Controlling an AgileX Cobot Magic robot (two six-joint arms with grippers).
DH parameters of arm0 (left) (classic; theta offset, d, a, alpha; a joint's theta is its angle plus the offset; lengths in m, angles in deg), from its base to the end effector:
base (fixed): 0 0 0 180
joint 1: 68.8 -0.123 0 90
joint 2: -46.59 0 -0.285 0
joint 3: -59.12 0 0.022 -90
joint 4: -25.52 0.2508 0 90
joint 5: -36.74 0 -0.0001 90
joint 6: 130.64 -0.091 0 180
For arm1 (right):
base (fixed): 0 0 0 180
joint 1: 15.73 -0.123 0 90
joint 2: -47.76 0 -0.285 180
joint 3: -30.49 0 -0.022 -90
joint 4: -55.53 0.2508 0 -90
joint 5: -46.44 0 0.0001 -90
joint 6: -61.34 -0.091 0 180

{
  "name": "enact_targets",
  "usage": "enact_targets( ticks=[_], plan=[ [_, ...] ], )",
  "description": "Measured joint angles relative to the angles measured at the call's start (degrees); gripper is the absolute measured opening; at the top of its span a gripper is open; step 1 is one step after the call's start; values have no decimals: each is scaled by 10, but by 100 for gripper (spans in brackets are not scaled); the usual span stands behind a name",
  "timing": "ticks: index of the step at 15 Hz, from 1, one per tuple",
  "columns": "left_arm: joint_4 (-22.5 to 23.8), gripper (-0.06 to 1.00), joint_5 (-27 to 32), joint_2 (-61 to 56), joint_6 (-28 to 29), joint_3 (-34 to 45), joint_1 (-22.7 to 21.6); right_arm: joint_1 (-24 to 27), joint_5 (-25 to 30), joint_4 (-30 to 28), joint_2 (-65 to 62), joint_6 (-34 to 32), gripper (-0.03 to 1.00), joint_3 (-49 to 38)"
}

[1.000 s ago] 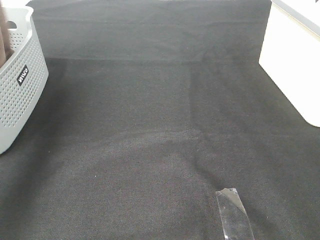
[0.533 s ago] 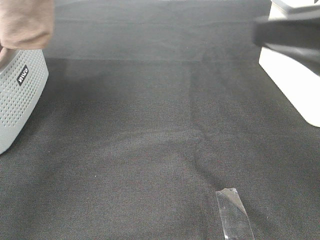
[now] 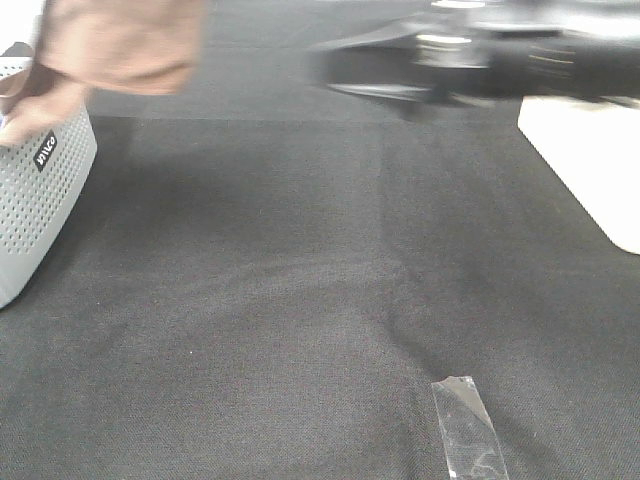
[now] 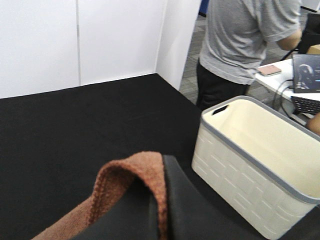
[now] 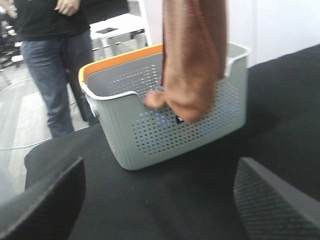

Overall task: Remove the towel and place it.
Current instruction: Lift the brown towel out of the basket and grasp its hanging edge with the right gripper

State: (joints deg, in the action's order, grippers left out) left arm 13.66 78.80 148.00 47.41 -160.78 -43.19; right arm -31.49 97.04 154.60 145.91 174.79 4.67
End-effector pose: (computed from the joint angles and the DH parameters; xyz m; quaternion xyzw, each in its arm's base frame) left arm 0.3139 -0.1644 0.5210 0.1692 0.7632 -0.2258 0.5814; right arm 0.2840 0.1524 0.2602 -0.3907 0.6886 0.3784 0.4796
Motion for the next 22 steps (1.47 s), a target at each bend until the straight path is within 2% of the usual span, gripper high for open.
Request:
enact_targets(
  ticks=[5, 9, 12, 14, 16, 18, 19, 22],
  plan=[
    [-42, 0, -12, 1, 0, 0, 9, -72, -4, 1, 116, 0, 77, 138],
    [-58, 0, -9, 1, 0, 0, 9, -90, -10, 5, 158, -7, 77, 218],
    [-56, 0, -8, 1, 0, 0, 9, -84, -21, 2, 163, -34, 77, 226],
    [-48, 0, -4, -5, 0, 0, 9, -50, -19, -36, 163, -85, 77, 226],
    [-46, 0, -4, -7, 0, 0, 9, -28, 10, -33, 163, -92, 77, 226],
    [-45, 0, -4, -7, 0, 0, 9, -44, 67, -16, 163, -61, 77, 226],
    [-45, 0, -4, -7, 0, 0, 9, -61, 68, -7, 163, -42, 77, 226],
    [-45, 0, -4, -7, 0, 0, 9, -117, -10, -1, 163, -5, 77, 230]
  ],
)
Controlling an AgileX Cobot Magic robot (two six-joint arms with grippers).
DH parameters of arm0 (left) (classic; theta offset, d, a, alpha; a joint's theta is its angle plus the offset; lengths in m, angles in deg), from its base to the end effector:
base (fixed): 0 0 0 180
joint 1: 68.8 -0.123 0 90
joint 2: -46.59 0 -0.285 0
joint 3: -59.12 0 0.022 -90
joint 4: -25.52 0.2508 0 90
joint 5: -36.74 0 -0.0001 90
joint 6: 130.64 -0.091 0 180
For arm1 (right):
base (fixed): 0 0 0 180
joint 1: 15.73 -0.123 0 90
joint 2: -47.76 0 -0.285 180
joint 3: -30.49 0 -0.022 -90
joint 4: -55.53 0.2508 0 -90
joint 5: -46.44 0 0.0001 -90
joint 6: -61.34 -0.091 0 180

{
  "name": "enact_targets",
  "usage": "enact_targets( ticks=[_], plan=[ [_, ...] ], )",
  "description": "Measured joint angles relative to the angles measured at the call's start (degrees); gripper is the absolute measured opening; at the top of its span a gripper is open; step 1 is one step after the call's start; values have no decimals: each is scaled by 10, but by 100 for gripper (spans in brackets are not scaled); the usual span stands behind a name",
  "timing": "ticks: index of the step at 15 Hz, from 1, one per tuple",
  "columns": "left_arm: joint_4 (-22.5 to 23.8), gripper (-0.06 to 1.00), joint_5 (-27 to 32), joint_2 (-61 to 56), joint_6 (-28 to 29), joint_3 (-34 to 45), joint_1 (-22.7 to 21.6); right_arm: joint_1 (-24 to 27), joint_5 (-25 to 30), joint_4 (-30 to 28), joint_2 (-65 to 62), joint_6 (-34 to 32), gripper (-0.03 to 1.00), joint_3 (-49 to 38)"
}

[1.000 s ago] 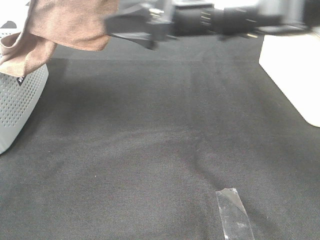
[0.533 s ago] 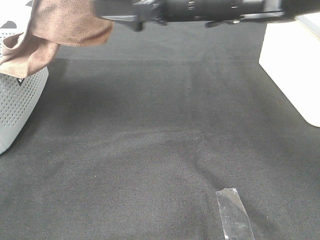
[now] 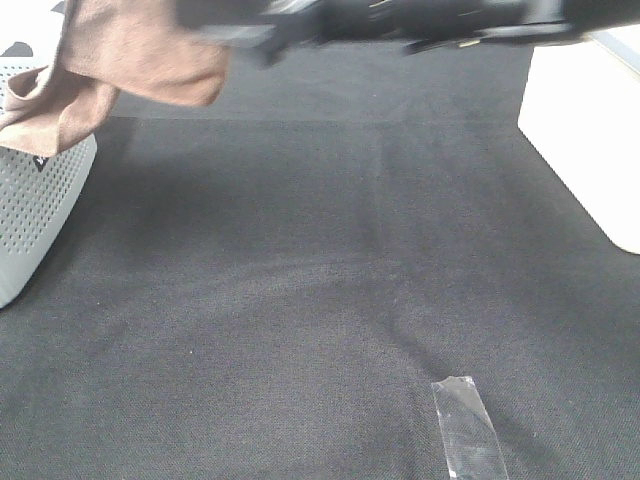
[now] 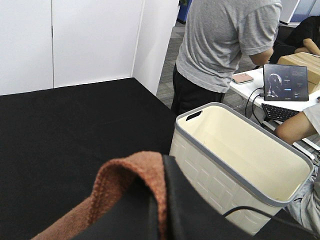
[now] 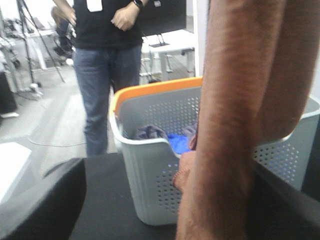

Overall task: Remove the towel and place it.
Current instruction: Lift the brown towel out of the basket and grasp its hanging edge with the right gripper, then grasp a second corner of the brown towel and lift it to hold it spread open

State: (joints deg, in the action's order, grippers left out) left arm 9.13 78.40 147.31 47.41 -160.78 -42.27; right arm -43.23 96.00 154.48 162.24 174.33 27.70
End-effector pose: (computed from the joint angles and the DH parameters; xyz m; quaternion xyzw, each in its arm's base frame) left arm 0.3045 -0.1711 0.5269 0.1669 0.7539 -0.2692 0.5755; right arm 0.3307 0.2493 0.2696 -0.4644 0.6167 0.4130 0.4832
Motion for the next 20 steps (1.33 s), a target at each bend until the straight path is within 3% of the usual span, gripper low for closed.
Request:
enact_targets(
  ticks=[2, 5, 9, 12, 14, 17, 20],
  plan=[
    [0, 0, 0, 0, 1, 0, 0, -25, -64, 1, 0, 3, 77, 1],
    [0, 0, -5, 0, 1, 0, 0, -26, -96, 2, 0, 3, 69, 0],
    [0, 0, -5, -1, 1, 0, 0, -26, -154, 2, 0, -6, 34, -1],
    [0, 0, -6, -1, 1, 0, 0, -26, -144, -11, 0, -12, 3, -1],
    [3, 0, -3, -1, 2, 0, 0, -26, -120, -36, 0, -28, 0, -1],
    [13, 0, 10, -1, 2, 0, 0, -26, -118, -59, 0, -129, 0, -1],
    [53, 0, 42, -1, 2, 0, 0, -26, -125, -181, -10, -311, 0, -1]
  ],
)
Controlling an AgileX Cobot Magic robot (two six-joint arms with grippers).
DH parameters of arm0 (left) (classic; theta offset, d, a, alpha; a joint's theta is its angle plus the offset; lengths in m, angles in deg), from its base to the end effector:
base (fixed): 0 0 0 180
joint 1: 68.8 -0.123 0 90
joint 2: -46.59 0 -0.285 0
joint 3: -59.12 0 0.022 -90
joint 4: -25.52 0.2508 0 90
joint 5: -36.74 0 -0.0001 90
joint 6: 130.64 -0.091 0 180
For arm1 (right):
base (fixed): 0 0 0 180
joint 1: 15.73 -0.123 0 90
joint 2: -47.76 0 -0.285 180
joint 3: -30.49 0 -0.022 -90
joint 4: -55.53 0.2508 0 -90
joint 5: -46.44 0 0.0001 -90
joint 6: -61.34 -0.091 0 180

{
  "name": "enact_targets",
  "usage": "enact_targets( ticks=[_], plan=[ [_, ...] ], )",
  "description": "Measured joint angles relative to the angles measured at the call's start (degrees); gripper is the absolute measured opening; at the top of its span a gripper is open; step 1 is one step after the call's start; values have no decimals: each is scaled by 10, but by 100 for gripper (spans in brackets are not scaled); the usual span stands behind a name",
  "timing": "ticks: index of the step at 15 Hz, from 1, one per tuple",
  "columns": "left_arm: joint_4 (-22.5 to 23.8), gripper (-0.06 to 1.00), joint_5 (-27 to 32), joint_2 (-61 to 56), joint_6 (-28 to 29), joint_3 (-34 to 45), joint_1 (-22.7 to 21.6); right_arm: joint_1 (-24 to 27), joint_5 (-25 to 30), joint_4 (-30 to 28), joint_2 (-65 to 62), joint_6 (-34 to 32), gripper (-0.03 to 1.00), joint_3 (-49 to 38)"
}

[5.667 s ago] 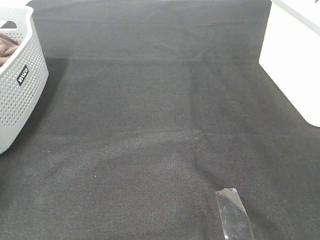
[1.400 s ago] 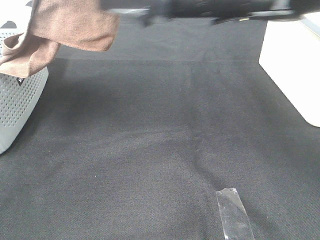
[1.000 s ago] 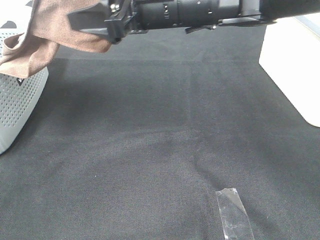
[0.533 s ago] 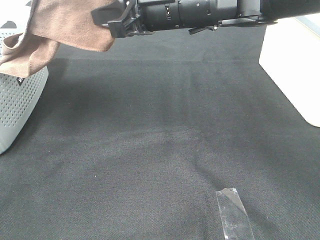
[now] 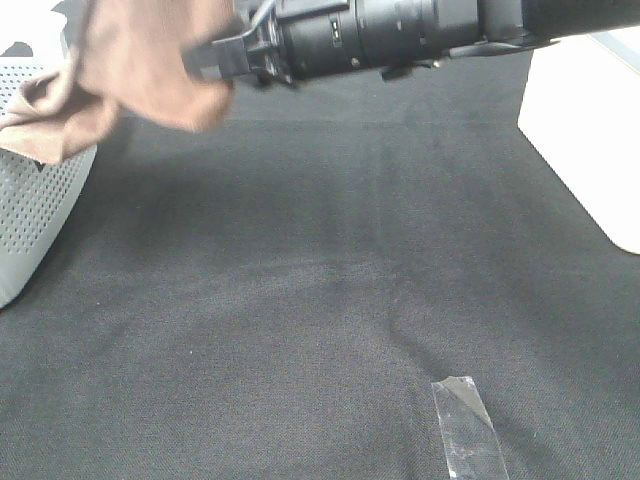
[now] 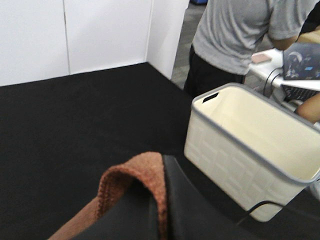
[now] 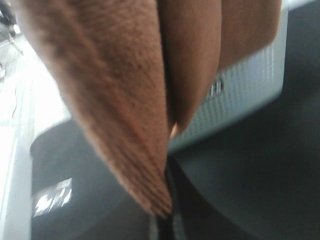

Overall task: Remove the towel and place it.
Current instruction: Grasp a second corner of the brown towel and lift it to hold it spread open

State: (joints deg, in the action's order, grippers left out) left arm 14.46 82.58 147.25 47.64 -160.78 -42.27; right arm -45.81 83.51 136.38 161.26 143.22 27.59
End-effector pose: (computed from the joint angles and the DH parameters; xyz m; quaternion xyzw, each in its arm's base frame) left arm 0.3052 -0.1664 0.5198 0.1826 0.7770 -0.2211 0.5604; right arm 0.3269 0.2520 0.2525 -0.3826 0.7576 0.3727 0.3752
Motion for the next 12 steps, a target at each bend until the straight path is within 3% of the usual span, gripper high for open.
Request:
enact_targets(
  ticks=[4, 6, 7, 10, 12],
  plan=[
    [62, 0, 1, 0, 0, 0, 0, 41, 47, -268, -92, -304, 0, 9],
    [71, 0, 1, 2, 0, 0, 0, 64, 123, -378, -119, -411, 0, 61],
    [73, 0, -1, 4, -2, 0, 0, 65, 186, -427, -123, -461, 0, 116],
    [97, 0, -18, 20, -2, 0, 0, 65, 307, -527, -119, -524, 0, 279],
    [111, 0, -60, 30, -2, 0, 0, 65, 321, -630, -96, -569, 0, 387]
  ],
)
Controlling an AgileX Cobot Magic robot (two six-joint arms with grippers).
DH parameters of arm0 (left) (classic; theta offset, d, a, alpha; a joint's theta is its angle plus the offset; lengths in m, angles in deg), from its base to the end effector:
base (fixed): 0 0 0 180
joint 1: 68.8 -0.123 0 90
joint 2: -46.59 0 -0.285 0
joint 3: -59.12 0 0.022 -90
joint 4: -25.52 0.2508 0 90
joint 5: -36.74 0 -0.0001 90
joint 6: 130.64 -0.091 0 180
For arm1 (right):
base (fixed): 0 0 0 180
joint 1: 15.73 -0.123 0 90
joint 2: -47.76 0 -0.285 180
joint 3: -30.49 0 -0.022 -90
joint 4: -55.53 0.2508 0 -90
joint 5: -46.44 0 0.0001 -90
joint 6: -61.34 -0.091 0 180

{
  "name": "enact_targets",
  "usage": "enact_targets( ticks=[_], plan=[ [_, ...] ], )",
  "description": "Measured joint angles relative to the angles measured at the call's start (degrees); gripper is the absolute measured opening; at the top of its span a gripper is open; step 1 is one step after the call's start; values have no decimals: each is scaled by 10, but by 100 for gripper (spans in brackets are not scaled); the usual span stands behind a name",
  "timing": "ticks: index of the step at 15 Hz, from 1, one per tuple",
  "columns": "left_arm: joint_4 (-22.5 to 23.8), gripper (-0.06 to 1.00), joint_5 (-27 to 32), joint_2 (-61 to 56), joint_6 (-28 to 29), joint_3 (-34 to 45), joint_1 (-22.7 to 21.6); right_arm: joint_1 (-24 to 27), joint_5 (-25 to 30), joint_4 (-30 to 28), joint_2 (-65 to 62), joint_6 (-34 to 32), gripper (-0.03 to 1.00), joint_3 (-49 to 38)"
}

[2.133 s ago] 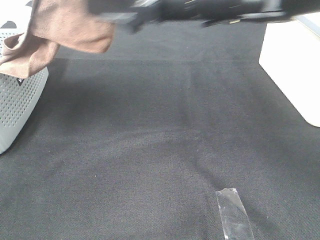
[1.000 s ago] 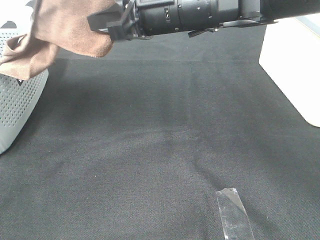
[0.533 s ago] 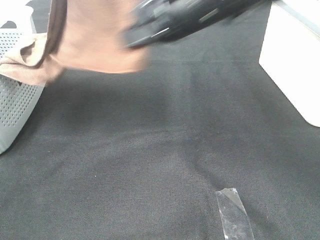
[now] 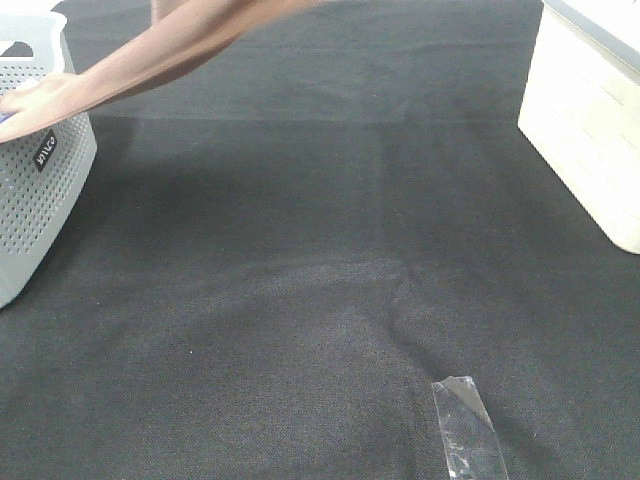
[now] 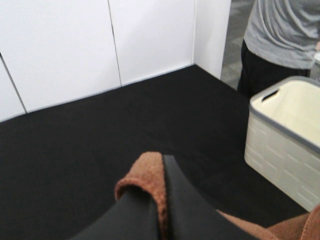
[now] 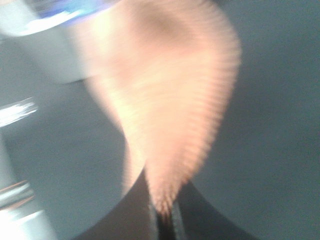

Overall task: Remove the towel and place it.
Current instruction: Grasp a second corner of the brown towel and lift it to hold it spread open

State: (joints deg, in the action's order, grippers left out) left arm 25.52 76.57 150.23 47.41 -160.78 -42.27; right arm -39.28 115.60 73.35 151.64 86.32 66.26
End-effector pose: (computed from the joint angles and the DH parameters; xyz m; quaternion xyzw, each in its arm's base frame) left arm 0.3318 -0.1656 0.5092 0.1933 0.7616 -0.1317 0.6044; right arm 0.3132 0.1649 0.4505 -0.3794 0.8382 0.1504 0.3618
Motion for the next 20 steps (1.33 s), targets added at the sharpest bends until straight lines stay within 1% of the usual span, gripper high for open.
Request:
enact_targets(
  ticks=[1, 4, 6, 7, 9, 12, 14, 15, 17, 18, 19, 20],
  plan=[
    [5, 0, -21, 5, 0, 0, 0, 0, 2, -44, 17, -14, 0, 42],
    [16, 0, -85, 23, 0, 0, 0, 0, 5, -157, 73, -15, 0, 163],
    [19, 0, -123, 32, -1, 0, -1, 0, 3, -206, 95, -13, 0, 219],
    [33, 0, -140, 32, -10, 0, -2, 0, -18, -223, 99, -13, 0, 234],
    [73, 0, -174, 34, -22, 0, -2, 0, -88, -234, 100, -13, 0, 241],
    [115, 0, -241, 50, -23, 0, -2, 0, -193, -239, 115, -22, 0, 243],
    [125, 0, -305, 68, -17, 0, -7, 0, -247, -241, 131, -29, 0, 243],
    [121, 0, -336, 73, 3, 0, -14, 0, -266, -243, 140, -30, 0, 243],
    [106, 0, -387, 83, 60, 0, -44, 0, -309, -259, 153, -30, 0, 243],
    [100, 0, -410, 89, 88, 0, -60, 0, -343, -264, 159, -33, 0, 243],
    [96, 0, -440, 103, 124, 0, -76, 0, -399, -268, 168, -39, 0, 243],
    [96, 0, -465, 112, 148, 0, -82, 0, -434, -269, 176, -46, 0, 243]
  ],
)
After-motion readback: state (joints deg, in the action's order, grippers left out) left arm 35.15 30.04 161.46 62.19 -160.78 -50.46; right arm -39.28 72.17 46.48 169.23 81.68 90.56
